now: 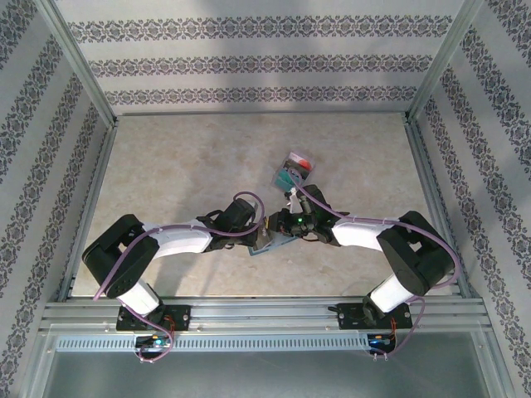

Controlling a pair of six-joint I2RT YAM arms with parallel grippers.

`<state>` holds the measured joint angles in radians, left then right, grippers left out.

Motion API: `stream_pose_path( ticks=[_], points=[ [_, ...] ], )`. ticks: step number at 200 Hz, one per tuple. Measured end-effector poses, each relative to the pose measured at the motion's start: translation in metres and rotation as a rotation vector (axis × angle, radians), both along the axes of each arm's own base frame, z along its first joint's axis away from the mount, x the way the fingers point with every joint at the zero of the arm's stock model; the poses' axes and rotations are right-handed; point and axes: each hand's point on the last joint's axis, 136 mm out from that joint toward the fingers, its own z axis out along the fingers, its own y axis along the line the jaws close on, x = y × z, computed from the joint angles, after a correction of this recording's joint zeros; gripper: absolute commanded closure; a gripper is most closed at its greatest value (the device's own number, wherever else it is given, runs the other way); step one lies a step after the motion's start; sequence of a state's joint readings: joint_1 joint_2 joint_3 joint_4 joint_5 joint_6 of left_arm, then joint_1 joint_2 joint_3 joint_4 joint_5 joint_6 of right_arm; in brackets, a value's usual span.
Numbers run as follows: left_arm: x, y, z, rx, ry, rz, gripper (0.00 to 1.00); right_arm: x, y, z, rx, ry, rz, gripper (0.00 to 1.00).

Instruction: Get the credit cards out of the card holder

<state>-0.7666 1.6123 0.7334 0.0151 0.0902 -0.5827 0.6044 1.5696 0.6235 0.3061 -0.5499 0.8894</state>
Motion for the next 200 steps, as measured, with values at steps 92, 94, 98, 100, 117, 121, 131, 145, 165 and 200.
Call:
stream_pose_path(
  ticks=[92,94,98,100,117,121,131,145,165,200],
  points=[
    [0.001,0.001,0.0,0.003,-0.003,0.003,0.94,0.0,0.003,-0.009,0.002,0.014,0.011,0.88],
    [0.001,0.001,0.0,0.003,-0.003,0.003,0.94,0.0,0.003,-0.009,0.001,0.015,0.011,0.88],
    [0.001,0.001,0.0,0.004,-0.003,0.004,0.94,0.0,0.003,-0.01,-0.002,0.016,0.01,0.88],
    [0.001,0.001,0.0,0.004,-0.004,0.005,0.94,0.0,0.002,-0.01,-0.004,0.015,0.01,0.88],
    [0.002,0.002,0.0,0.008,-0.007,0.008,0.95,-0.001,0.0,-0.014,-0.021,0.021,0.002,0.89],
    [0.002,0.002,0.0,0.009,-0.008,0.01,0.95,-0.001,-0.001,-0.014,-0.027,0.022,0.0,0.89],
    [0.002,0.003,0.0,0.011,-0.01,0.013,0.96,-0.002,-0.003,-0.015,-0.038,0.022,-0.002,0.89],
    [0.003,0.003,0.0,0.013,-0.011,0.019,0.96,-0.003,-0.007,-0.014,-0.058,0.014,-0.003,0.9],
    [0.004,0.004,0.0,0.015,-0.013,0.029,0.96,-0.004,-0.012,-0.011,-0.084,-0.003,-0.006,0.91],
    [0.006,0.006,0.0,0.023,-0.02,0.038,0.96,-0.005,-0.021,-0.01,-0.141,-0.029,-0.006,0.93]
  ],
)
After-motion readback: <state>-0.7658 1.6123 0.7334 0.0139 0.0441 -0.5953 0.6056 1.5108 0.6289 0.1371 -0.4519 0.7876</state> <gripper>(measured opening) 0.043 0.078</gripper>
